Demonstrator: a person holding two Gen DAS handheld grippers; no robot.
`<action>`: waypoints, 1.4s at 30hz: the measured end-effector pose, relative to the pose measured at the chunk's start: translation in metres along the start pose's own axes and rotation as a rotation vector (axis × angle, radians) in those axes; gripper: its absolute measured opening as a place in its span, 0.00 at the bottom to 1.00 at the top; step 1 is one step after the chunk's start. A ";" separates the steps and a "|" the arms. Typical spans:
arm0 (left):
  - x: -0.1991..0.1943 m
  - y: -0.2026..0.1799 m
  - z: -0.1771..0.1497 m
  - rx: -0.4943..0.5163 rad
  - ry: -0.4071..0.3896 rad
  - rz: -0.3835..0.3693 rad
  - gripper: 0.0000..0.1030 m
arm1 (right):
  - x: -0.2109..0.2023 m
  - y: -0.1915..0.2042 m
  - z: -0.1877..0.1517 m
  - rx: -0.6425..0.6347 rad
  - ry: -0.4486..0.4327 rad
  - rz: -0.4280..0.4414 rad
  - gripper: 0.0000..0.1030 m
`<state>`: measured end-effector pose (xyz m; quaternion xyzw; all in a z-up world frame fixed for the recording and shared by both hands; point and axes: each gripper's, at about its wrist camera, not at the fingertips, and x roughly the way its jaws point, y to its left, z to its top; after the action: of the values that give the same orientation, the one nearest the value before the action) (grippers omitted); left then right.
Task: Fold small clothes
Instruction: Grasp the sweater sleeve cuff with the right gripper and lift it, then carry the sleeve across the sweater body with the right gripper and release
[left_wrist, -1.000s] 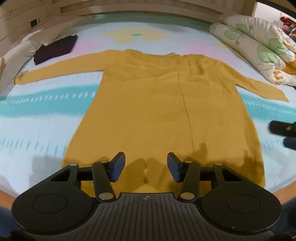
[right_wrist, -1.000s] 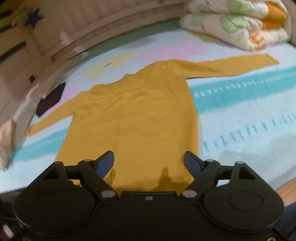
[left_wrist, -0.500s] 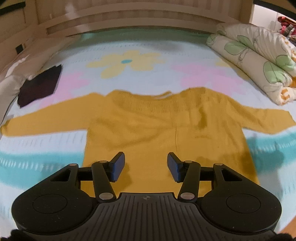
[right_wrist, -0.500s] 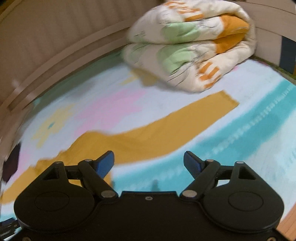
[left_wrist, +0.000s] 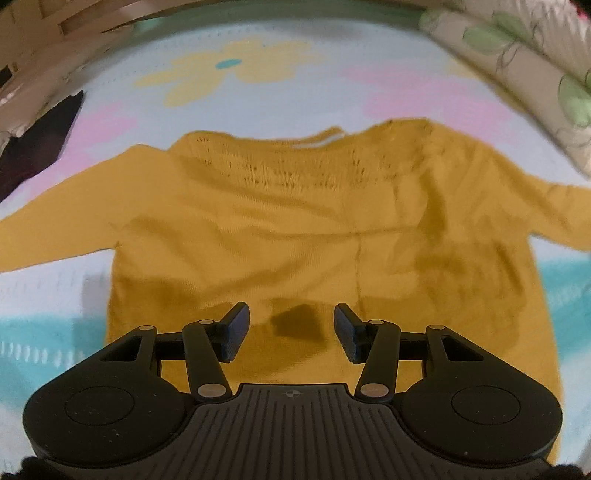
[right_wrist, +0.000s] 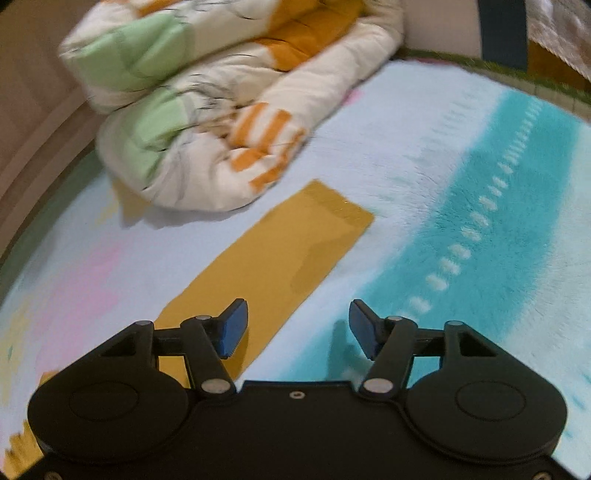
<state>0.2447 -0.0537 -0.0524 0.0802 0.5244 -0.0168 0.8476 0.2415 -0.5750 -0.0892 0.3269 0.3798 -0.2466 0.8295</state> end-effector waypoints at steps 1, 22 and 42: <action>0.004 0.000 -0.002 0.013 0.006 0.017 0.48 | 0.006 -0.004 0.002 0.013 -0.001 0.006 0.63; -0.004 0.035 0.016 -0.090 -0.028 -0.023 0.56 | -0.003 0.005 0.038 -0.004 -0.130 0.063 0.12; -0.052 0.134 0.033 -0.244 -0.151 0.027 0.56 | -0.150 0.311 -0.034 -0.525 -0.158 0.491 0.12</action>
<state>0.2654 0.0709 0.0238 -0.0179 0.4561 0.0525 0.8882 0.3416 -0.3199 0.1231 0.1641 0.2753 0.0411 0.9464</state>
